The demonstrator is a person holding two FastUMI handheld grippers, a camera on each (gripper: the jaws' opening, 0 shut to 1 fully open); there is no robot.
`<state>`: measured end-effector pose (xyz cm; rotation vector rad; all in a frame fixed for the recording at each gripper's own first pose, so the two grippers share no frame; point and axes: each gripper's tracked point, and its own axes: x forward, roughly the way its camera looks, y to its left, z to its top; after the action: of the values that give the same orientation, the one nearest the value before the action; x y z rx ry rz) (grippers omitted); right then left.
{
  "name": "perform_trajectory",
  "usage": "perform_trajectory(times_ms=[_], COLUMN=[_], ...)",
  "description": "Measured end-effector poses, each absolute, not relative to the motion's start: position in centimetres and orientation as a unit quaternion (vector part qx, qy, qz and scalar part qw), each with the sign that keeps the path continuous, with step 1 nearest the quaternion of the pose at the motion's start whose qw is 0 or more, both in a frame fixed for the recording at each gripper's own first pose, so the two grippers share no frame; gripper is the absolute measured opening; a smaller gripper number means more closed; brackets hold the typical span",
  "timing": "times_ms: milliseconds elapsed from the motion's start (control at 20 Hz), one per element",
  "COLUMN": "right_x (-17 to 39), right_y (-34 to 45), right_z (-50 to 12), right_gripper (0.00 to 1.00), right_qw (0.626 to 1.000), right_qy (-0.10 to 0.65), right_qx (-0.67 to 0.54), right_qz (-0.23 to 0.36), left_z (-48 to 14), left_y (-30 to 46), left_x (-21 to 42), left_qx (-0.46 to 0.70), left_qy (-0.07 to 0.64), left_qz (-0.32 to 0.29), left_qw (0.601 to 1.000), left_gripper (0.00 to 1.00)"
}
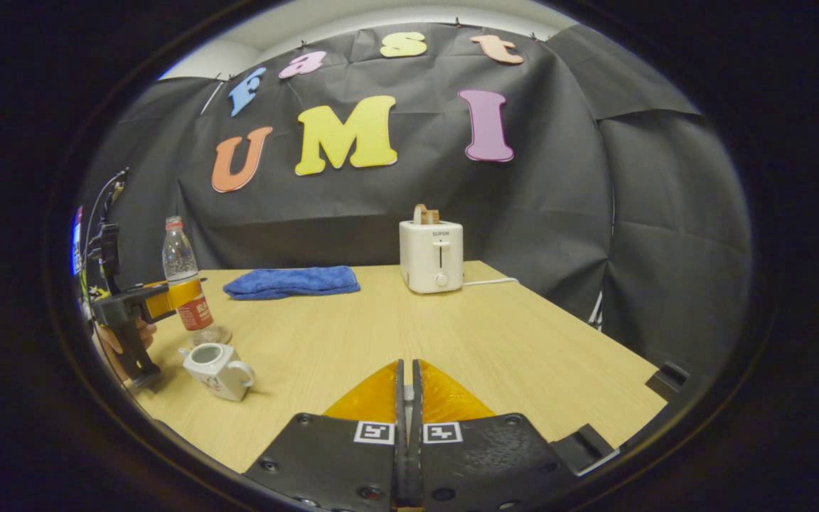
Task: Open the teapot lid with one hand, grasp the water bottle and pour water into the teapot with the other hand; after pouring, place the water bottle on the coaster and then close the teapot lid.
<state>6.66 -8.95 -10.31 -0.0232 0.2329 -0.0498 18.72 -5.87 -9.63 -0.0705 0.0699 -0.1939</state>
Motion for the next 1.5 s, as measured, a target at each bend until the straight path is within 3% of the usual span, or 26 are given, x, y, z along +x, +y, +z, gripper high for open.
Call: perform_trajectory(times_ms=[400, 950, 1500], right_x=[5.5, 6.1, 8.8], right_y=[-5.8, 0.3, 10.5], right_z=[-9.4, -6.4, -9.3], right_gripper=[0.00, 0.00, 0.00], right_qw=[0.993, 0.991, 0.977], right_qy=[0.115, 0.100, 0.127], right_qx=[-0.013, -0.011, -0.021], right_qz=[0.013, 0.087, 0.172], left_z=[-10.9, -4.8, -2.7], left_y=[-4.3, -2.3, 1.9], left_x=[15.0, 5.7, 3.2], left_qx=[-0.017, -0.012, -0.019], left_qy=[0.041, 0.019, 0.036], left_qz=[-0.083, -0.060, -0.049], left_qw=[0.996, 0.998, 0.998], left_gripper=[0.94, 0.94, 0.94])
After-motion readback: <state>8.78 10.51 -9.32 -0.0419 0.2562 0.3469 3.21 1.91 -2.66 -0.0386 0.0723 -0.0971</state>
